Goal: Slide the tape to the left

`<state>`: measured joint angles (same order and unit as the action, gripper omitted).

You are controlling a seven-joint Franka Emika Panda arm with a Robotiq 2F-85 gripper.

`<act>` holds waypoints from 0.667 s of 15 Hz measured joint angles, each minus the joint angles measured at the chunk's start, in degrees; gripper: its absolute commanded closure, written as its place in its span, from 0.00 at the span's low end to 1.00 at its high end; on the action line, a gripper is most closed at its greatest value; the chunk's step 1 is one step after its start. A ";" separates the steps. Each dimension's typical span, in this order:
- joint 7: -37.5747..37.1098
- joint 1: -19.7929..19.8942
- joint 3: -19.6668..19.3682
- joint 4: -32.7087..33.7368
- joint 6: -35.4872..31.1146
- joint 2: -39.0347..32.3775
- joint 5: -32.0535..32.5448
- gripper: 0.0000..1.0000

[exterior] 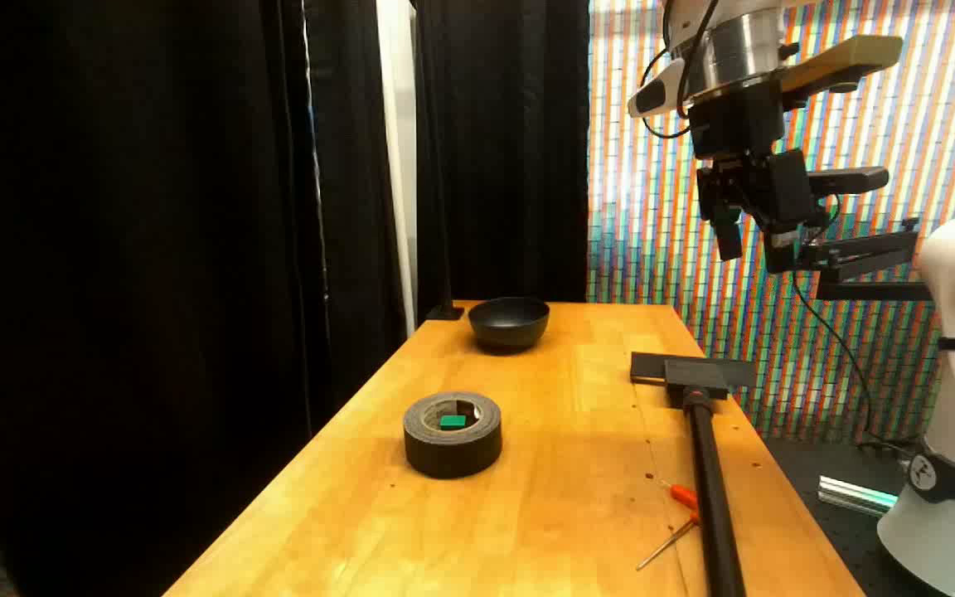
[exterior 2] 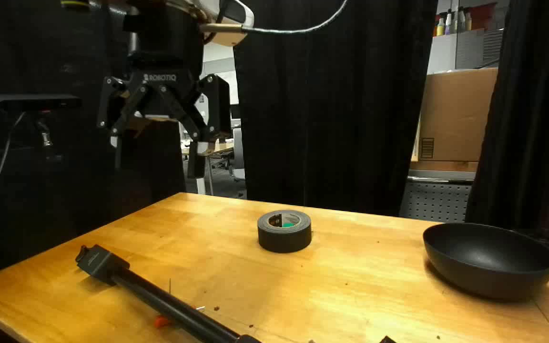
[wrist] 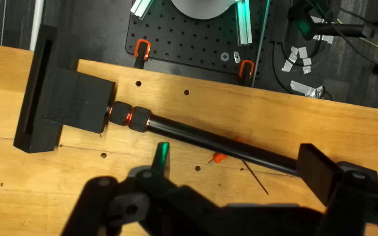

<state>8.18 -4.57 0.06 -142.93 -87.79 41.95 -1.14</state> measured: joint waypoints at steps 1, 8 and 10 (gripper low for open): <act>0.00 0.00 0.00 0.19 -0.04 0.03 0.00 0.00; 0.00 0.00 -0.01 0.58 -0.04 0.24 0.00 0.00; 0.00 0.00 -0.01 0.58 -0.04 0.24 0.00 0.00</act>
<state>8.18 -4.57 0.05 -142.34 -87.84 42.19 -1.14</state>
